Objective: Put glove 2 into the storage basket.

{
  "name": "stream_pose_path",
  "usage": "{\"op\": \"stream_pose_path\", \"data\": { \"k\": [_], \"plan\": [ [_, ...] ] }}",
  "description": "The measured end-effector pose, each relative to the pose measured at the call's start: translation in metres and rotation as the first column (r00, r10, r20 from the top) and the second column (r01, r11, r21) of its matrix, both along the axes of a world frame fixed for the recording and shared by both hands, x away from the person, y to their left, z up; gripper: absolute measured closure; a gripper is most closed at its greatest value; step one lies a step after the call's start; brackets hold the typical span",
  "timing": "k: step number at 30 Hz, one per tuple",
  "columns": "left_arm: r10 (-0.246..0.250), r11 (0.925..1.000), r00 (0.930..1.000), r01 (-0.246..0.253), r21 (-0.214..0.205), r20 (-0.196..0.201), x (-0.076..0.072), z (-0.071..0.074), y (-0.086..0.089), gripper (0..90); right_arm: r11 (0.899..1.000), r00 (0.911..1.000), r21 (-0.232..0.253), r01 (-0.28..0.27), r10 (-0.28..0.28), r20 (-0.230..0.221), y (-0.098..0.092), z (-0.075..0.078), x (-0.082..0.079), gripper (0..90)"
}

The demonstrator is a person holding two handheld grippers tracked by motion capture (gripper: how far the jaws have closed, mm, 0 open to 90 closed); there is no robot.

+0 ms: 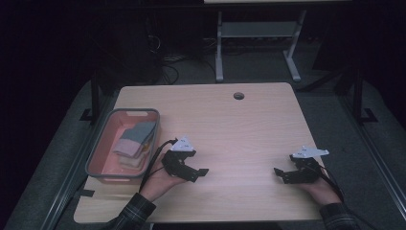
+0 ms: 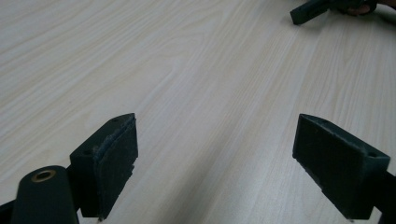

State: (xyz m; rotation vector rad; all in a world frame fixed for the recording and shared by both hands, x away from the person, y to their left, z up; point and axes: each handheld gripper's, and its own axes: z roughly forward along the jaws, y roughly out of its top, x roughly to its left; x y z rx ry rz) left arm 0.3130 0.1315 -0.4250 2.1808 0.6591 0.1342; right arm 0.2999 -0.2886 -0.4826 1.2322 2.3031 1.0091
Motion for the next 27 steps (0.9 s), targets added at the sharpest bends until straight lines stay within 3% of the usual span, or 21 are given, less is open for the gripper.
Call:
{"op": "stream_pose_path", "data": {
  "k": [6,8,16,20,21,27],
  "plan": [
    [-0.003,0.9997,0.9998,0.002,0.023,0.019,-0.005,-0.013,-0.003,13.6,1.000,1.0000,0.000,0.000,0.000,0.001,0.000,0.000,0.000,13.3],
    [-0.004,0.9987,0.9996,0.002,0.050,0.029,-0.006,-0.018,-0.005,13.6,1.000,1.0000,0.000,0.000,0.000,0.000,0.000,0.000,0.000,13.3],
    [-0.017,0.9947,0.9998,0.015,0.102,0.015,-0.008,-0.037,-0.016,13.6,1.000,1.0000,0.000,0.000,0.000,0.000,0.000,0.000,0.000,13.3],
    [-0.036,0.9858,0.9989,0.031,0.165,0.030,-0.010,-0.043,-0.021,13.2,1.000,1.0000,0.000,0.000,0.000,0.000,0.000,0.000,0.000,13.3],
    [-0.037,0.9856,0.9991,0.032,0.166,0.022,-0.010,-0.045,-0.023,13.0,1.000,1.0000,0.000,0.000,0.000,0.000,0.000,0.000,0.000,13.3],
    [-0.039,0.9932,0.9964,0.030,0.112,0.075,-0.013,-0.053,-0.021,12.1,1.000,1.0000,0.000,0.000,0.000,0.000,0.000,0.000,0.000,13.3]
  ]
}}
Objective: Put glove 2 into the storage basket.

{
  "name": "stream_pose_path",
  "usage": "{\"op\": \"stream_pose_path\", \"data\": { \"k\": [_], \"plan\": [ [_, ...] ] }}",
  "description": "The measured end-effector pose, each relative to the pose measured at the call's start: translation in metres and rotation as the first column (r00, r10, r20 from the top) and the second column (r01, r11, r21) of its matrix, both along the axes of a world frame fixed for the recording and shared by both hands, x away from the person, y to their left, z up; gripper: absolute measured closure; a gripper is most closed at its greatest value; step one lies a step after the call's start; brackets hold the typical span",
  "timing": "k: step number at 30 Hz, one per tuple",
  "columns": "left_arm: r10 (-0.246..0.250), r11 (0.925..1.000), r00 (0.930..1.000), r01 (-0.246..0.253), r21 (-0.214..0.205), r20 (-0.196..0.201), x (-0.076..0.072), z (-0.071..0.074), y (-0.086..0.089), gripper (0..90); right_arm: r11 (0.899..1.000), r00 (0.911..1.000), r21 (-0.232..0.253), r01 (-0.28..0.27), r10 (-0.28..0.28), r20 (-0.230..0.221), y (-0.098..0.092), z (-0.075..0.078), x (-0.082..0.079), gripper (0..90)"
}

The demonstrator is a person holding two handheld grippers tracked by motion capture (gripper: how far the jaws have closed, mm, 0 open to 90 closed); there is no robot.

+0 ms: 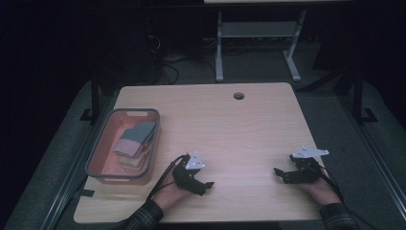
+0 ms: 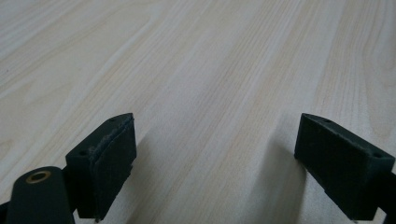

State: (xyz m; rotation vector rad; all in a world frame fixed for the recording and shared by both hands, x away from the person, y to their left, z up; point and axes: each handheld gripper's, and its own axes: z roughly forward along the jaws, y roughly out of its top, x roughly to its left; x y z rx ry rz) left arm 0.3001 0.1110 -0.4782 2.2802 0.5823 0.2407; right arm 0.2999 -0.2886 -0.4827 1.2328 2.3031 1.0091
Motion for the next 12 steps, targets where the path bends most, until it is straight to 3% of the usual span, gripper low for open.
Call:
{"op": "stream_pose_path", "data": {
  "k": [12],
  "plan": [
    [-0.012,0.9999,0.9999,0.012,-0.002,-0.003,-0.0006,-0.0001,-0.0001,12.1,1.000,1.0000,0.000,0.000,0.000,0.000,0.0000,0.0000,0.0000,13.3]
  ]
}}
